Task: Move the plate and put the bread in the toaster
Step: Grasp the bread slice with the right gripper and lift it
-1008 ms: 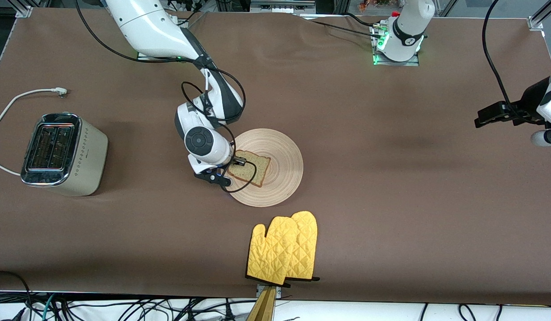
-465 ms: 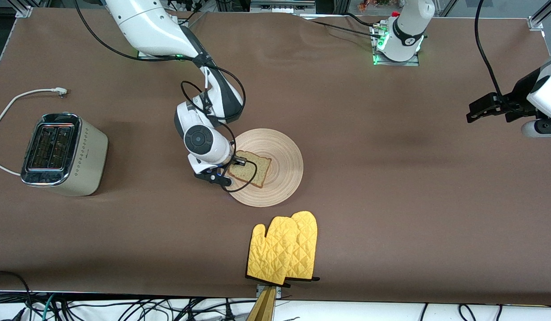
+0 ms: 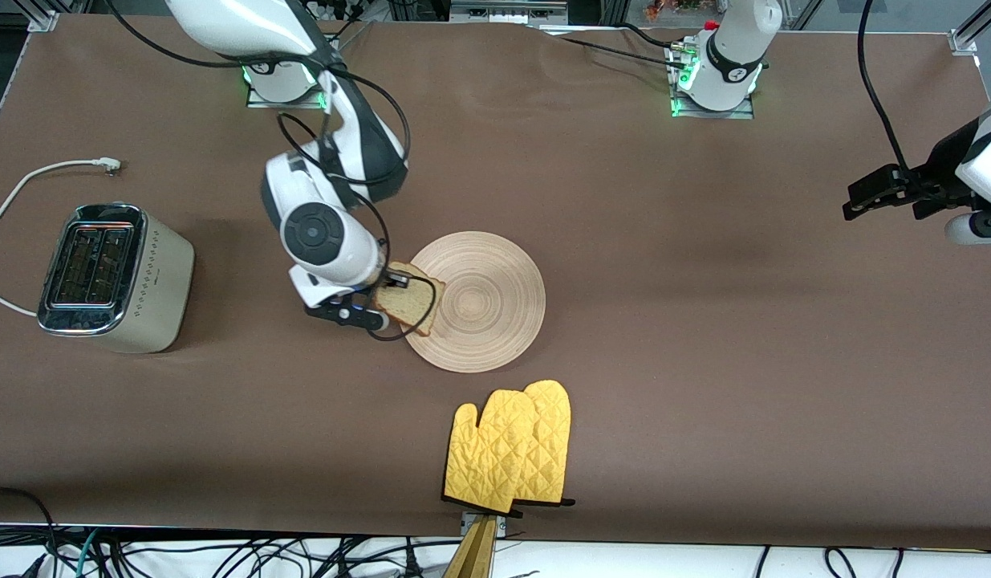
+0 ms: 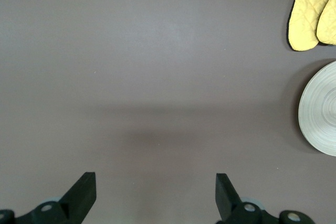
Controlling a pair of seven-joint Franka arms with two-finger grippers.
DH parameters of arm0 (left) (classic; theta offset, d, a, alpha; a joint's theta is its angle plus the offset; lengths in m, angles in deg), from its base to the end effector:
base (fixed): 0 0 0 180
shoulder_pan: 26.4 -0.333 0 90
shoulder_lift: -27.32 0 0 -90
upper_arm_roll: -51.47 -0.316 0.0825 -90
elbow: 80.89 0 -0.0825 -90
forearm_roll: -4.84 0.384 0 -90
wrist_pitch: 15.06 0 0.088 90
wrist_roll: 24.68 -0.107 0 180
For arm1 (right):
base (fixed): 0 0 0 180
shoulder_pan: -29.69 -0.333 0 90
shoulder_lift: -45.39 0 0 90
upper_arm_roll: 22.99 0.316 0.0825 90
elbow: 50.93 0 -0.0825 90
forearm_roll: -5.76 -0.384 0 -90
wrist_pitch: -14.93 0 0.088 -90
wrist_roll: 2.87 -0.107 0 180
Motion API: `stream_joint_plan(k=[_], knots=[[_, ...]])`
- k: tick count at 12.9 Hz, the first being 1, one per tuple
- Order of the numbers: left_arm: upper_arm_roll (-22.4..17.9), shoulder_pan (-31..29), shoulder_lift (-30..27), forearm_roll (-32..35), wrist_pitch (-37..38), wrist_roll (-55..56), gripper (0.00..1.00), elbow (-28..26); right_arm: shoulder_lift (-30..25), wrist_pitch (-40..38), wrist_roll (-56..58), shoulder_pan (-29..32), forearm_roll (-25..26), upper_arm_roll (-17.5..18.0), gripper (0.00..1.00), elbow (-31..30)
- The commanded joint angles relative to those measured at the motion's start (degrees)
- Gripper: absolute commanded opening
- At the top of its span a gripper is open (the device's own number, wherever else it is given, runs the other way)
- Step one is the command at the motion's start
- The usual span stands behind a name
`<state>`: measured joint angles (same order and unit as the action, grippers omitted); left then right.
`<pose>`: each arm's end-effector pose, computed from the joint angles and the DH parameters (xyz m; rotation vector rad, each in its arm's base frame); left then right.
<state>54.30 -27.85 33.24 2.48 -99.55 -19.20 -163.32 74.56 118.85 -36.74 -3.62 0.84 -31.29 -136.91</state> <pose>0.5764 -0.0170 0.6198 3.0958 0.1070 -0.1083 0.6017 0.3042 0.3608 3.0338 -0.2614 -0.2600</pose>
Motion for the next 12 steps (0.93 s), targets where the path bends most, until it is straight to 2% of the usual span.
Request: stream_joint_plan(k=[1,4,6,8,10,12], knots=[[0.9,-0.9,-3.5,-0.1,-0.8,-0.2,1.0,-3.6,-6.0,-11.7,6.8,-0.2,4.6,-3.5,0.0,2.4],[0.9,-0.9,-5.9,-0.2,-4.7,-0.4,1.0,-8.2,-8.2,-23.5,16.8,-0.2,8.9,-10.2,0.0,4.4],[0.9,-0.9,-6.4,-0.3,-5.1,0.3,1.0,-8.8,-9.8,-28.1,25.4,-0.2,15.3,-14.2,0.0,4.8],[0.8,-1.0,-6.3,-0.3,-5.0,-0.4,1.0,-8.4,-10.4,-29.0,34.1,-0.2,21.2,-18.5,0.0,4.8],[0.8,-0.9,-6.2,-0.2,-4.9,0.0,1.0,-8.4,-9.8,-28.3,40.6,-0.1,23.2,-23.7,0.0,4.8],[0.8,-0.9,-6.2,-0.3,-4.9,0.3,1.0,-8.5,-9.0,-26.3,44.5,1.0,24.3,-27.0,0.0,4.3]])
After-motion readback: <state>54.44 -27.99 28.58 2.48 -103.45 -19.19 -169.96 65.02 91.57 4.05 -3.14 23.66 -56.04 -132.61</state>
